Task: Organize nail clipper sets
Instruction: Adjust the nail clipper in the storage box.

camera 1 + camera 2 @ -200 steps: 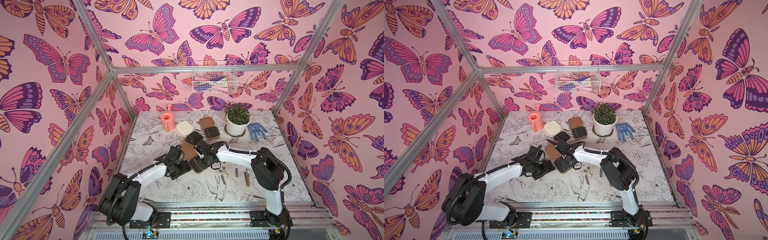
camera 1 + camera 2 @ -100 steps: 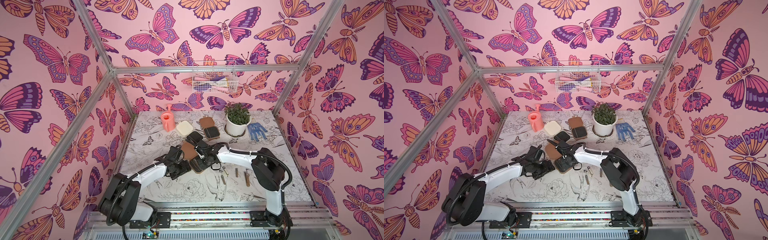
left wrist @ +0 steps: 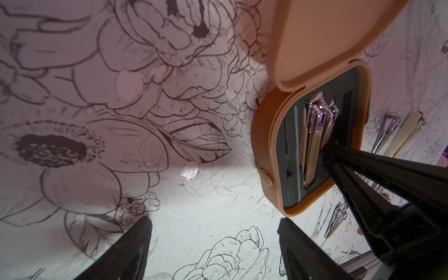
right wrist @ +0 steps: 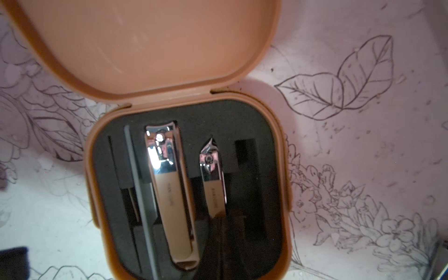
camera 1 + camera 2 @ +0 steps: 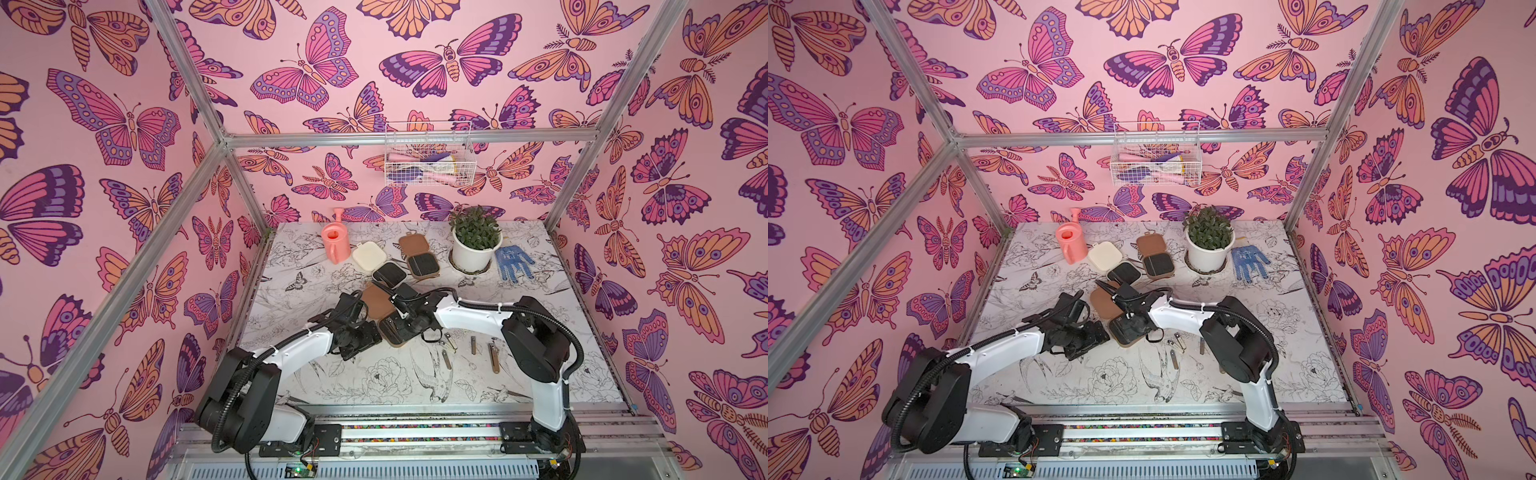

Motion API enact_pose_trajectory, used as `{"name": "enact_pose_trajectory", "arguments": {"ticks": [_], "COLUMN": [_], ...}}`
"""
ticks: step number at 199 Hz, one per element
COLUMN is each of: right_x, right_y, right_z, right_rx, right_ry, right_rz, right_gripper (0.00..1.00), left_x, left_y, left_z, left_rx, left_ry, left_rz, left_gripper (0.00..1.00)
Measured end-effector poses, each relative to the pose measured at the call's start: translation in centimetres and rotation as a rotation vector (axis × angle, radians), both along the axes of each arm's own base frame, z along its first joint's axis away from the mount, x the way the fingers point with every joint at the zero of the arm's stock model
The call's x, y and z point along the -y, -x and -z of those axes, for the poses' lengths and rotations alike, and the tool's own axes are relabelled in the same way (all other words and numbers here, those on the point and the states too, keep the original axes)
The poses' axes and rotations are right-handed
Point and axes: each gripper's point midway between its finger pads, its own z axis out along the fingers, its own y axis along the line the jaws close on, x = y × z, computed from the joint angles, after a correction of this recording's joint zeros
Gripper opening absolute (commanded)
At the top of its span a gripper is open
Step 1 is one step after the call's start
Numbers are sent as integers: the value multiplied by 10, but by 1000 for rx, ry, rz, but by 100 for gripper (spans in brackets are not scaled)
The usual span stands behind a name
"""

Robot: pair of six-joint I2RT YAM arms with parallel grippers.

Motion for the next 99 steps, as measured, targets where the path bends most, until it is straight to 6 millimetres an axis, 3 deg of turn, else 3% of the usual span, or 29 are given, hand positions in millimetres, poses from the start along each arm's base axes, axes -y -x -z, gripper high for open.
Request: {"name": "enact_pose_trajectory", "arguments": {"ticks": [99], "right_x": [-1], "right_y": [-2], "right_z": [-9], "right_rx": [8], "right_ry": [19], "right_rz": [-7], "right_gripper": [2], "left_x": [0], "left_y": [0], "left_z": [-1], "left_rx": [2], "left_ry": [1], "left_rz": [0], "left_gripper": [84]}}
